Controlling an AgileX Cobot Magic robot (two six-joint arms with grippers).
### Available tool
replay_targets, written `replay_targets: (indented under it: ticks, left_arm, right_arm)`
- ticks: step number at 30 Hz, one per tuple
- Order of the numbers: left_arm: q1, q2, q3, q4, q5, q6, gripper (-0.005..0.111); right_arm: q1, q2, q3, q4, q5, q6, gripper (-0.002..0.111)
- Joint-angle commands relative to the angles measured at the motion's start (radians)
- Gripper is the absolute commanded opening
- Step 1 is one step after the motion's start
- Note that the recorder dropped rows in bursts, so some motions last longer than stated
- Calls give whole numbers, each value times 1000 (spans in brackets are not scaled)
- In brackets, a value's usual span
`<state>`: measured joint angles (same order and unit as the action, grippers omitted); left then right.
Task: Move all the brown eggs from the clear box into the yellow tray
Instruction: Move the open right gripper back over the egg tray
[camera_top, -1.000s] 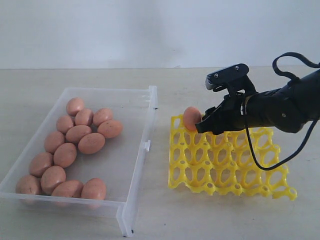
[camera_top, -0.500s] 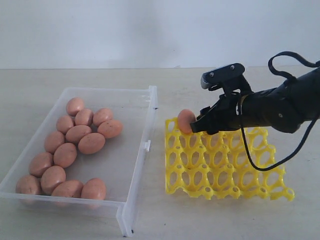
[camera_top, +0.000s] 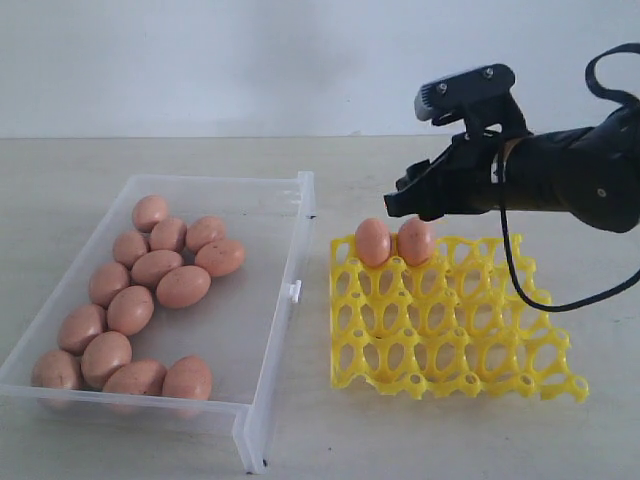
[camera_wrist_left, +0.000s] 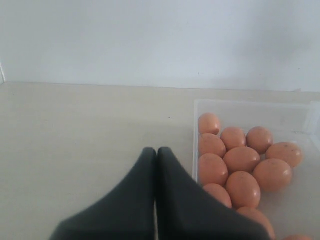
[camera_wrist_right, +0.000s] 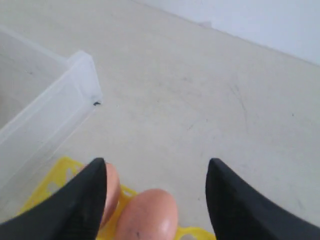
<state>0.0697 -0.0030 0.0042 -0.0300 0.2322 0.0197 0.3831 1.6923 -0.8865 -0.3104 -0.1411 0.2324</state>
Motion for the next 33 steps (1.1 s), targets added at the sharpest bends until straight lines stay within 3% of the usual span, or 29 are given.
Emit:
replay_targets:
  ticks: [1,5,8,12,16,25,33]
  left_arm:
    - [1,3,-4,-5,0,1,-4]
    - [1,3,-4,-5,0,1,-4]
    - [1,3,-4,-5,0,1,-4]
    - [1,3,-4,-5,0,1,-4]
    - [1,3,-4,-5,0,1,-4]
    - [1,3,-4,-5,0,1,-4]
    - [1,3,-4,-5,0,1,-4]
  right_arm:
    - [76,-100,-16,-5,29,-75,57]
    - [253,-112,-168,-5,267,-89,57]
    - [414,-31,-380,10,483,-144,57]
    - [519,95,-603,58,721,-126,57]
    - [536,195,-718,147,804,29,57]
    - [534,324,-758,251,766,791,57]
    - [534,389,-758,310,685,996,57]
